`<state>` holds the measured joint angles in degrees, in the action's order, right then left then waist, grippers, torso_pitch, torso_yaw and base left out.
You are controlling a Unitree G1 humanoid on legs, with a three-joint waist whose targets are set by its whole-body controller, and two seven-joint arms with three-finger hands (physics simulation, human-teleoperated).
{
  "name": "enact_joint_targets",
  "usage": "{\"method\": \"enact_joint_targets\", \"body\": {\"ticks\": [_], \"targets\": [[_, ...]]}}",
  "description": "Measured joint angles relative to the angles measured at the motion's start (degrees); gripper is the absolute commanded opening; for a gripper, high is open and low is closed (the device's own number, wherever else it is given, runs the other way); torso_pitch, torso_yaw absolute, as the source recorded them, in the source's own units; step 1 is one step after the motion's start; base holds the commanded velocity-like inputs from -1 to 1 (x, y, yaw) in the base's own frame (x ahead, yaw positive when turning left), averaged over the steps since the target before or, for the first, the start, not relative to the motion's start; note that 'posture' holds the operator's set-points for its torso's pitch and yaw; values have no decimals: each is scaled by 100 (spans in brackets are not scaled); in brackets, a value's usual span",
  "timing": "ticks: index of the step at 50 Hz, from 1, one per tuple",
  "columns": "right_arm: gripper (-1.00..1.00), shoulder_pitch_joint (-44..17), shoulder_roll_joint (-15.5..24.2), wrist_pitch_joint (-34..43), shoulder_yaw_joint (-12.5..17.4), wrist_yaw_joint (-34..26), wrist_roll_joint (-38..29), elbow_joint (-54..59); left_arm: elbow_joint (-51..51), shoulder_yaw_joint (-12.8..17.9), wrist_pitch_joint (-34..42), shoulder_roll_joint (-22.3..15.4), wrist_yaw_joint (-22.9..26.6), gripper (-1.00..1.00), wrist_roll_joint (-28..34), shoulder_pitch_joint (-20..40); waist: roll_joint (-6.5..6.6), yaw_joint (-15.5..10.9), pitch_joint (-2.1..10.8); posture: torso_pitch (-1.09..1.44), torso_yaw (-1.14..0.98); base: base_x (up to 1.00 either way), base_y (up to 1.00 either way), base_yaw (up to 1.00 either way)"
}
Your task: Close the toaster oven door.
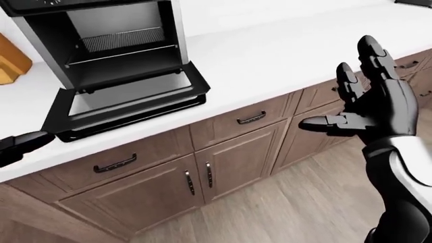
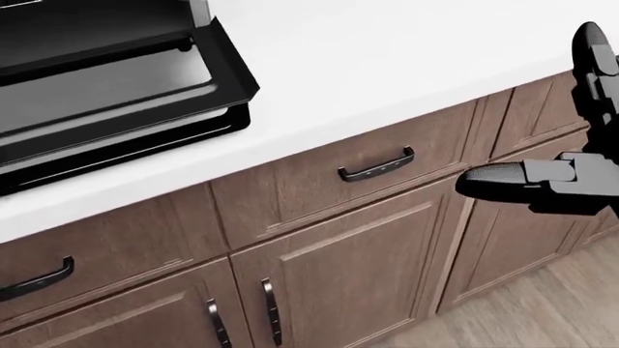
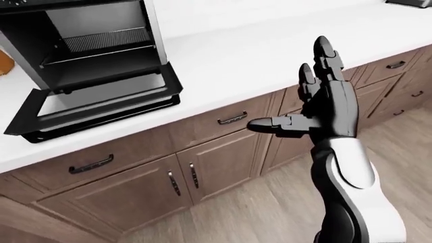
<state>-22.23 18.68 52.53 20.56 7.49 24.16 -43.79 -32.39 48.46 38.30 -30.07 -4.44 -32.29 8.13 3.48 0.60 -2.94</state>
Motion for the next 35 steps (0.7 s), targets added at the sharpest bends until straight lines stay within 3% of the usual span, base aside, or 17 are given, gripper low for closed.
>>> {"method": "enact_joint_targets", "body": {"ticks": [1,6,10,13,14,15,20,24,26,31,35], "targets": [[100,-21,4,3,-2,-2,3,-2,-3,1,-14,-8,-1,100,3,0,139,-2,35,0,0,9,3,0],[100,43,-62,78,-118,-47,59,44,124,44,44,28,-44,100,43,-53,45,-97,35,0,0,9,4,0],[100,0,-40,39,-58,-34,33,-12,49,28,22,18,-36,100,39,-35,-252,-93,20,0,0,10,5,0],[100,-23,-35,3,-52,-34,37,-67,61,62,25,-15,-27,100,21,-25,-550,-114,28,0,0,10,7,0],[100,-28,-15,-3,-36,-34,38,-66,50,58,19,1,-26,100,19,-12,-583,-93,51,0,0,9,7,0],[100,-8,-7,-3,-4,-26,31,-51,44,24,20,45,-21,100,12,-22,-503,-47,20,0,0,10,7,0],[100,22,-11,105,35,30,-16,54,92,-18,90,7,14,100,-40,-27,-433,-11,43,0,0,10,8,0],[100,-30,5,50,29,21,11,-52,31,81,38,-58,-15,100,-43,8,-146,-1,-3,0,0,10,8,0],[100,-58,15,44,27,19,23,-51,9,89,18,-78,-25,100,-51,17,102,14,30,0,0,10,7,0],[100,-2,-47,142,-118,-14,101,16,147,160,105,-83,-79,100,-57,-31,11,-95,15,0,0,10,7,0],[100,-32,-20,99,-47,-3,76,-27,100,153,70,-105,-73,100,-57,-19,-241,-87,20,0,0,10,7,0]]}}
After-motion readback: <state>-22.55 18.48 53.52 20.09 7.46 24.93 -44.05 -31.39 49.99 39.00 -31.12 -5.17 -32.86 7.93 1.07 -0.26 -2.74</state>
